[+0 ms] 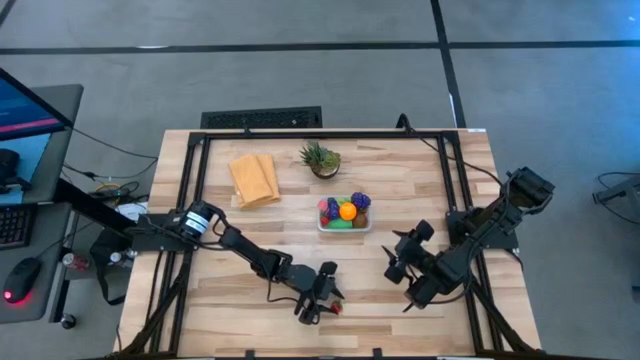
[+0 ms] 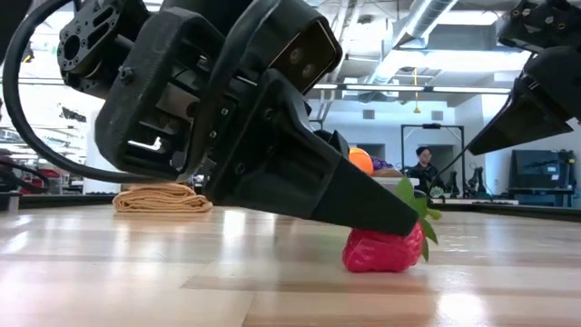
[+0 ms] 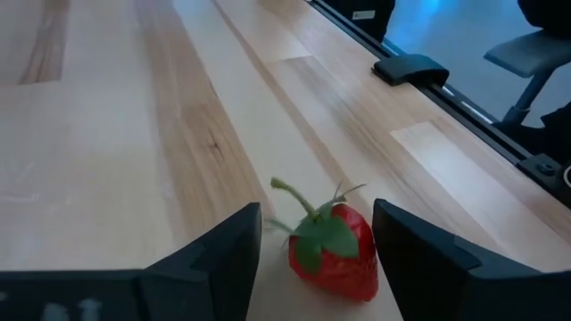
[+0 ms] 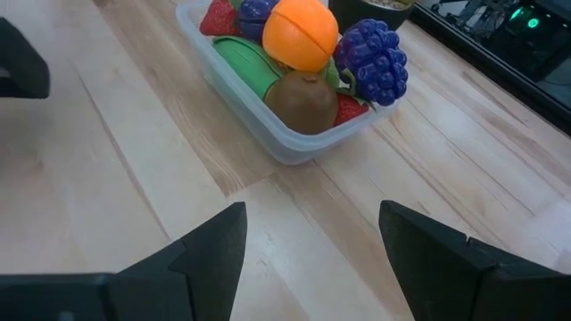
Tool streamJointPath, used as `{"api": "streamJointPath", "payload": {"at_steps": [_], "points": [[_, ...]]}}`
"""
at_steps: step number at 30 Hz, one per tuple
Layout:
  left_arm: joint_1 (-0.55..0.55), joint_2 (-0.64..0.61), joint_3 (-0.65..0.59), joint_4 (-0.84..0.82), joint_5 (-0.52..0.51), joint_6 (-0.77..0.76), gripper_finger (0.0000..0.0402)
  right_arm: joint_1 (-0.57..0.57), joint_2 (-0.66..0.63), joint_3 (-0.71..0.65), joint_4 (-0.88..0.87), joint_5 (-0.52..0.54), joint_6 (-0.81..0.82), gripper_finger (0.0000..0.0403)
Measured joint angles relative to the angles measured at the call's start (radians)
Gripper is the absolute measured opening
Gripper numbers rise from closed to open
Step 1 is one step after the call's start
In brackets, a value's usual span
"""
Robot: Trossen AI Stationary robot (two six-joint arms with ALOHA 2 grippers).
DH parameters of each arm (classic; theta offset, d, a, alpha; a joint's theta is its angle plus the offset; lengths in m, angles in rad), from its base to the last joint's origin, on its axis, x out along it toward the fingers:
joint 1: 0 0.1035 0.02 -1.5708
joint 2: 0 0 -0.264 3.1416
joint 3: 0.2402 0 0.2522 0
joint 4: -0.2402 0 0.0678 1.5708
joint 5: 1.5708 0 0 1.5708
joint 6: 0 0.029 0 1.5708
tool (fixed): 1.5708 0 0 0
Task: Pick and placing Produce into tupperware
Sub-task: Put the red strawberry into the transparent container
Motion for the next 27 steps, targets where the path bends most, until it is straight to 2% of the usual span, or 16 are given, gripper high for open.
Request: {"api": "streamJointPath", "payload": {"at_steps": [27], "points": [[0.0, 0.0, 0.0, -0.04, -0.001, -0.016, 0.0143, 0.013, 0.0, 0.0, 0.0, 0.0, 0.0, 0.025]]}}
